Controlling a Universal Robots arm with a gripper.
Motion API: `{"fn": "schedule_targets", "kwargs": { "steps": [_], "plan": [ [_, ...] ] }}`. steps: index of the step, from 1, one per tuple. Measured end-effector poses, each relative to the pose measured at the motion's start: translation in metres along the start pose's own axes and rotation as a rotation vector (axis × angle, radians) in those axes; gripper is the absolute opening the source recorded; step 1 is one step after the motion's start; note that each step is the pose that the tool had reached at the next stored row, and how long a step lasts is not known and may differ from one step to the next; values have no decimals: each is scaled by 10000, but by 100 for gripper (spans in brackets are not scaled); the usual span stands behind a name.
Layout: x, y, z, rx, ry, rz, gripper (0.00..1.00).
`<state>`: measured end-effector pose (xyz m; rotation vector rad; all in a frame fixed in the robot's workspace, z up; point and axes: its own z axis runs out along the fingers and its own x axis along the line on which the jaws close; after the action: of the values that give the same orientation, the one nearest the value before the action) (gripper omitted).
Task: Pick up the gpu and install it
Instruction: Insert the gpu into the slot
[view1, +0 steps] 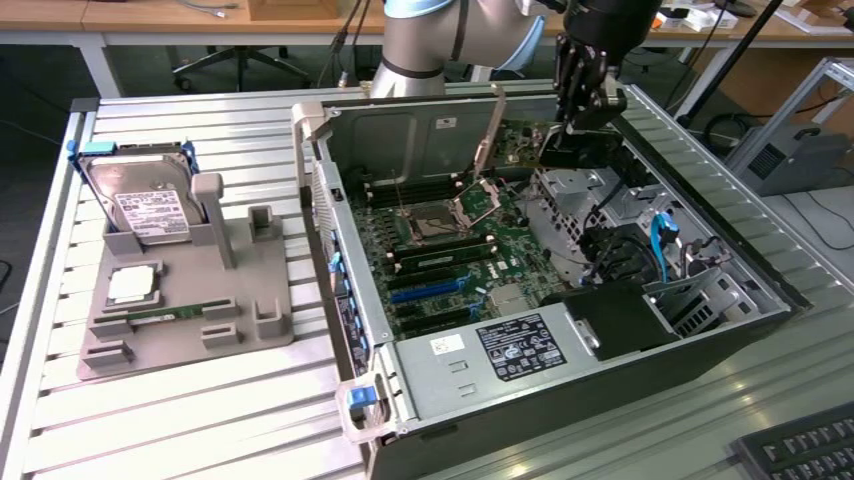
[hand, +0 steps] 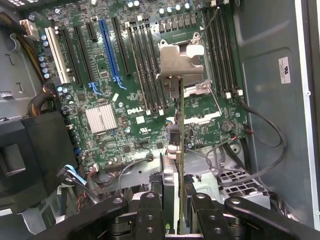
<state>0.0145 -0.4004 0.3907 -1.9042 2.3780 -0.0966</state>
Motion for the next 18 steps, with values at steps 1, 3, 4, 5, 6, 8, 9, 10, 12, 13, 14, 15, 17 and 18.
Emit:
{"fn": "schedule_targets", "kwargs": {
  "steps": [1, 3, 4, 5, 6, 8, 9, 10, 12, 13, 14, 15, 17, 18],
  "plan": [
    [0, 0, 0, -1, -6, -50, 27],
    [0, 0, 0, -4, -15, -146, 27],
    [0, 0, 1, -6, -20, -199, 27],
    [0, 0, 1, -7, -24, -239, 27],
    [0, 0, 1, -8, -29, -288, 27],
    [0, 0, 2, -12, -40, -404, 27],
    [0, 0, 3, -14, -45, -460, 27],
    [0, 1, 3, -16, -52, -527, 27],
    [0, 0, 4, -20, -65, -658, 27],
    [0, 1, 4, -23, -73, -733, 27],
    [0, 1, 5, -25, -81, -803, 27],
    [0, 1, 5, -27, -87, -867, 27],
    [0, 1, 6, -32, -102, -997, 27],
    [0, 1, 6, -34, -110, -1082, 27]
  ]
}}
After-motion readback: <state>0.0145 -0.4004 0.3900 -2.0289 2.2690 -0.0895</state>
